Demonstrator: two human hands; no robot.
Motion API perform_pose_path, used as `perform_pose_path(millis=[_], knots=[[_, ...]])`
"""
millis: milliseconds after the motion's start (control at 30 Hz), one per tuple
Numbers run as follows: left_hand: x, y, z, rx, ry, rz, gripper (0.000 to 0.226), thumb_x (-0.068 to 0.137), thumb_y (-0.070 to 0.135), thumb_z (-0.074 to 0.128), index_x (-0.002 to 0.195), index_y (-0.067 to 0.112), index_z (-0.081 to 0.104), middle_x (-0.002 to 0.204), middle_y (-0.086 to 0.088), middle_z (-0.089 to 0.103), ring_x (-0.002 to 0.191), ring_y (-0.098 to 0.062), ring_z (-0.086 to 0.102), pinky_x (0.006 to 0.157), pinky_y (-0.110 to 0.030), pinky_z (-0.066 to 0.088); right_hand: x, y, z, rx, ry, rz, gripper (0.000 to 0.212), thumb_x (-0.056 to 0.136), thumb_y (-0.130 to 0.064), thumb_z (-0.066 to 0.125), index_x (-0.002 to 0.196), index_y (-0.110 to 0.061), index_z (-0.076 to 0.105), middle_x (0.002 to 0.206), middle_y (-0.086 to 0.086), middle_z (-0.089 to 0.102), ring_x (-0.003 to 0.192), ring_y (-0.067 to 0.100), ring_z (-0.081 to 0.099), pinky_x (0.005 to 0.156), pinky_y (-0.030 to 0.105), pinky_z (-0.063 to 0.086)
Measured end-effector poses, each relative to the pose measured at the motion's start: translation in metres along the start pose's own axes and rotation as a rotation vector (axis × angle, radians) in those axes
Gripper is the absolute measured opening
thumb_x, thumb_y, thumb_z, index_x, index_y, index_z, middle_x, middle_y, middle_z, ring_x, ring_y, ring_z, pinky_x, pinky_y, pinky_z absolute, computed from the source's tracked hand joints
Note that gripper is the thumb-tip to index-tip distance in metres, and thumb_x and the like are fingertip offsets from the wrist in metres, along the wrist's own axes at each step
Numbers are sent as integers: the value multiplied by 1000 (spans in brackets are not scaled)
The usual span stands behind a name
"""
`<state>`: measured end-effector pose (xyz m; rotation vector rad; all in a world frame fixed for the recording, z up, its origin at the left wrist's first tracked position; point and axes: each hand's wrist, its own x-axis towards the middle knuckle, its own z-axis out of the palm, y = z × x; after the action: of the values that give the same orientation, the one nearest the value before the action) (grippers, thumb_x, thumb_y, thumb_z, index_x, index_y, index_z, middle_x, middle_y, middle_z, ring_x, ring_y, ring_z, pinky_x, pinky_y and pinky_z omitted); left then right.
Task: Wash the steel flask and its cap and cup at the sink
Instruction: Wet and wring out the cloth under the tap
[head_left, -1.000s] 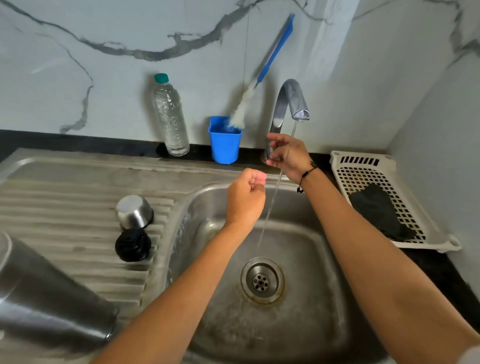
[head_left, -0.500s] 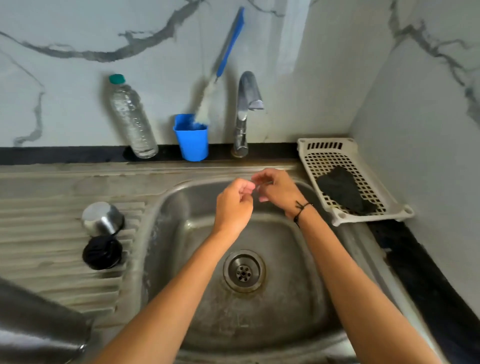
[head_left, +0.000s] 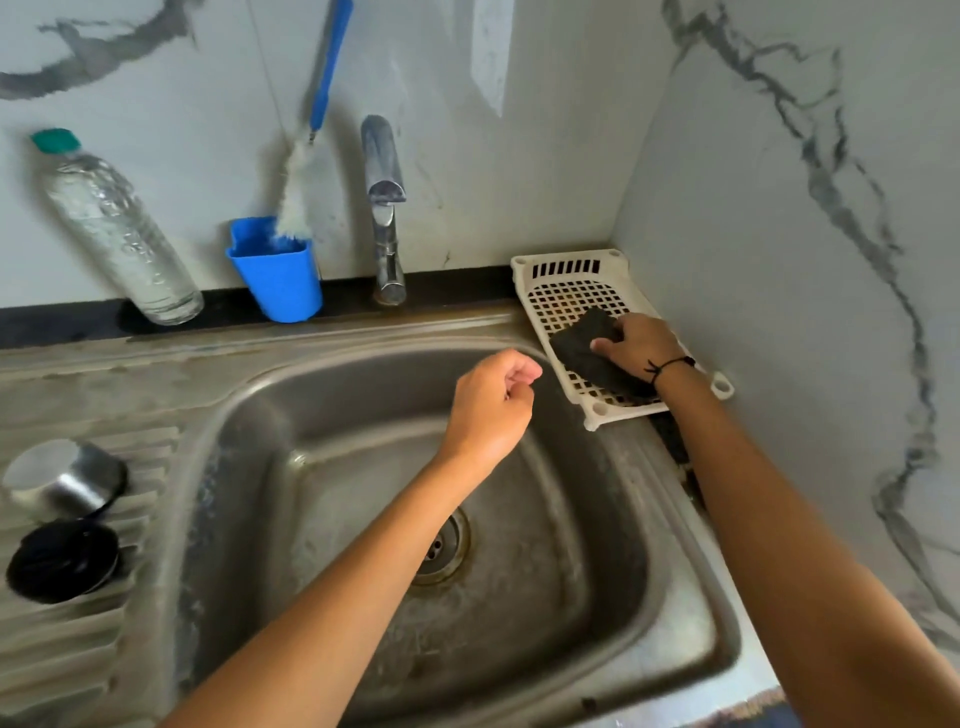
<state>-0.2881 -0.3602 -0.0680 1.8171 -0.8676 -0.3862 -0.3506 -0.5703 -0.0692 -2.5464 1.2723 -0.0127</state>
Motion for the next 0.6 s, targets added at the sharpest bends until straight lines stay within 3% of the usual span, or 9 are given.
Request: perform_pose_path(millis=[200,333,467,600], knots=[[-4,-10,-2,-3,2,-17,25,90,-4,48,100,9,67,102,-3,67,94,-9,61,77,-6,42,-5,-3,6,-158,-43,-124,60,84,-46,64,128,-7,50,121,16,60,108,32,56,89,35,42],[-7,-9,-2,-5,1,-15,25,91,-4,48,100,9,67,101,-2,66,94,-8,60,74,-3,42,-9,-5,19,-156,92,-139,39,93,-29,55,125,-6,54,117,17,62,105,32,58,86,35,45],[-10,-9,-7,-7,12,-7,26,91,-5,47,100,9,67,101,-2,66,93,-8,60,73,-1,41,-11,-7,12,148,241,-106,24,92,-22,58,105,-7,70,96,14,68,86,28,60,69,26,40],[-14,-10,-17,-54,67,-29,27,90,-5,48,93,15,66,94,3,66,90,-7,60,73,-1,41,-27,-30,-9,914,165,2,22,89,-19,62,93,2,69,79,10,66,73,21,61,66,28,49]])
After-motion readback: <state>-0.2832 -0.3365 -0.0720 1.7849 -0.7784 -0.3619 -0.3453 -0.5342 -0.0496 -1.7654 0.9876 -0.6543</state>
